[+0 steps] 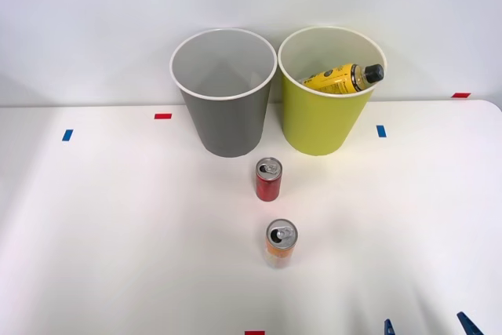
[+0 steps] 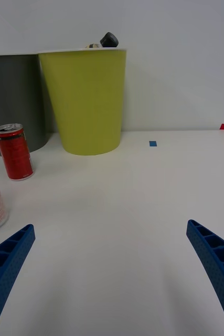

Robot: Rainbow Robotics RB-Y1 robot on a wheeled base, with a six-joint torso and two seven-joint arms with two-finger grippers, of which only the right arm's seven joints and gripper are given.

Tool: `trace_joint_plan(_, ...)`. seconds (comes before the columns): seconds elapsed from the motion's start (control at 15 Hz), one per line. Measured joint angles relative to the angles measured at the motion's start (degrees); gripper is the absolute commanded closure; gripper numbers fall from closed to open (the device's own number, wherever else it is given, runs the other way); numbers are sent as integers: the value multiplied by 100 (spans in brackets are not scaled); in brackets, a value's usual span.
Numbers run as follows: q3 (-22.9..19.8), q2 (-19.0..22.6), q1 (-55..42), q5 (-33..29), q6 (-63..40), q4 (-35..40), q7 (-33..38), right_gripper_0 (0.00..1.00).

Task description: Put cans in the gray bin, plastic bottles in the light green bin

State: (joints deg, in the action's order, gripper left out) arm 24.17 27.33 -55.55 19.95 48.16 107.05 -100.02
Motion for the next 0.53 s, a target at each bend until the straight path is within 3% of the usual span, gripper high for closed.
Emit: trace_joint_plan(0.53,0,0,0,0,0,0,0,0)
